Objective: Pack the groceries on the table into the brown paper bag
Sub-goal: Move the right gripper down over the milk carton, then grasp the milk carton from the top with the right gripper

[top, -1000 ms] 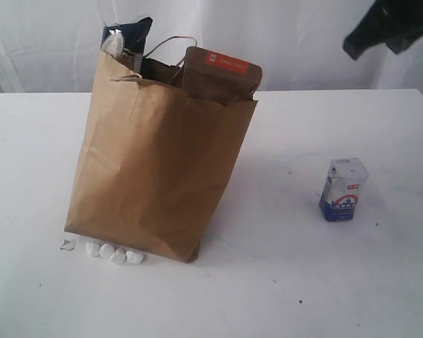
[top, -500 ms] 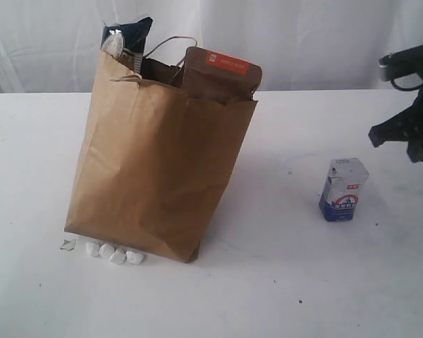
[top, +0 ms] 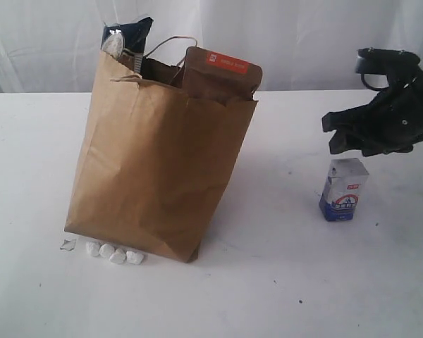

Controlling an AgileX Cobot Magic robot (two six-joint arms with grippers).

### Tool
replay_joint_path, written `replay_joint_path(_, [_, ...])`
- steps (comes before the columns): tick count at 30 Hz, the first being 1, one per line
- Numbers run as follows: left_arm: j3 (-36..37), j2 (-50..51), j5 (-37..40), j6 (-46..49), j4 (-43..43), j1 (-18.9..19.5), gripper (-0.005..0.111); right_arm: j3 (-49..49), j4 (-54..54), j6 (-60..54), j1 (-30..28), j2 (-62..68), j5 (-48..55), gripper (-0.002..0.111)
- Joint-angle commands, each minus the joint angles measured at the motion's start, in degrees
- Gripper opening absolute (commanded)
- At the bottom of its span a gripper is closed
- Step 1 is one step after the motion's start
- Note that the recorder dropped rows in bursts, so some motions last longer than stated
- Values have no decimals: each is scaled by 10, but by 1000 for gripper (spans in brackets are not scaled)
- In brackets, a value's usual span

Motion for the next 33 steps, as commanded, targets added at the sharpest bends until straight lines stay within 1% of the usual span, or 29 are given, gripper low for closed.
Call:
replay_joint_path(1, [3,-3,-23,-3,5,-2,0,5,18,-59,14,37,4,52])
replay_joint_path(4, [3,-3,-23,-3,5,-2,0,5,11,-92,16,54,12,52])
replay_joint_path(9, [3,-3,-20,-3,5,-2,0,4,11,-95,16,62,-3,53])
replay_joint_path(15, [3,-3,-27,-3,5,-2,0,-2,-1,-119,16,62,-3,67])
replay_joint_path(17, [3,-3,-22,-3,5,-2,0,-2,-1,-119,16,62,4,70])
replay_joint_path(21, [3,-3,-22,-3,5,-2,0,-4,-1,-119,16,61,4,70])
replay_joint_path(27, [3,-3,-35,-3,5,-2,0,-40,-1,-119,16,46,5,70])
replay_joint_path(33, [3,-3,-38,-3,5,-2,0,-43,-1,-99,16,45,33,70])
